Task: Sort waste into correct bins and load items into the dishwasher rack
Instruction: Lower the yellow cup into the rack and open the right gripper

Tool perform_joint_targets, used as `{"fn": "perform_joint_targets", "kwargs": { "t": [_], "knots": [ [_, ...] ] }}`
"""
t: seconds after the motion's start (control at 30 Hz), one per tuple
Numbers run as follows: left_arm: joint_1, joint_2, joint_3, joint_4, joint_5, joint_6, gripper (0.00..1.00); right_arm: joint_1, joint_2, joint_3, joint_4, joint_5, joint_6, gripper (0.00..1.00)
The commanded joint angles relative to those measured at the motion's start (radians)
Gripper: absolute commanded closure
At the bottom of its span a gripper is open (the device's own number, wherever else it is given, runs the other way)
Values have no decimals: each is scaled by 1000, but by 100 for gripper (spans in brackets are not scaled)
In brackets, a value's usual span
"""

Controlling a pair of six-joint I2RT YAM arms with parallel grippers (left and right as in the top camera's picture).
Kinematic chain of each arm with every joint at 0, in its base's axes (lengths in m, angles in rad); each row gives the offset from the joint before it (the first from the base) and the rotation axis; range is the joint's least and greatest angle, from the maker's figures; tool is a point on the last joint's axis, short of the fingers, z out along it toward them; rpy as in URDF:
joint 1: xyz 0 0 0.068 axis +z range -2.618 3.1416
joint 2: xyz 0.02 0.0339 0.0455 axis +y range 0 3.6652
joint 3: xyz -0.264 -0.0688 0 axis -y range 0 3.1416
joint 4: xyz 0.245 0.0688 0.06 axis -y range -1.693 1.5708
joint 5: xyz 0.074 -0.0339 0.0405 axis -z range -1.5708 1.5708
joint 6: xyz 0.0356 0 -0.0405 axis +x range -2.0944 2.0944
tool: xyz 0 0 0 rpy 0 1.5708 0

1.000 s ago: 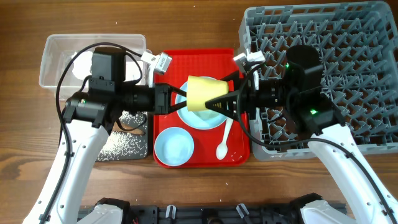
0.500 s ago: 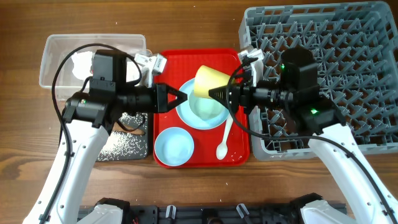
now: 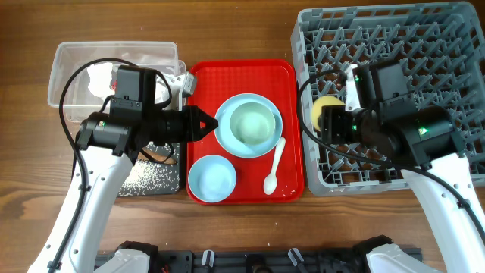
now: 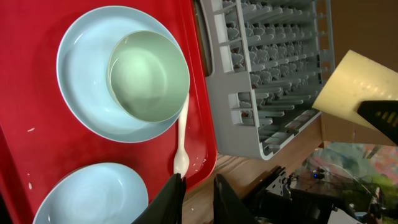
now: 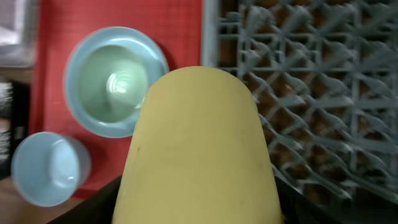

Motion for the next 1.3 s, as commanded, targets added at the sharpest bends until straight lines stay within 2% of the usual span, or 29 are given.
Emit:
{"fn": "perform_joint_targets", "kwargs": {
  "t": [0.0,0.23,0.53,0.83,1.27],
  "knots": [
    [-7,4,-12,-2,-8,20,83,-2,31,11,-21,135,43,43],
    [-7,4,-12,-3,-8,20,83,-2,108,5,-27,137,43,43],
    [-7,4,-12,-14,-8,20,83,-2,148,-19,-150,137,71,44],
    [-7,4,-12,-14,-8,20,83,-2,148,-167,-99,133,103,44],
    [-7,4,-12,-14,-8,20,84,-2,149,-171,-1,169,95,45]
  ]
}}
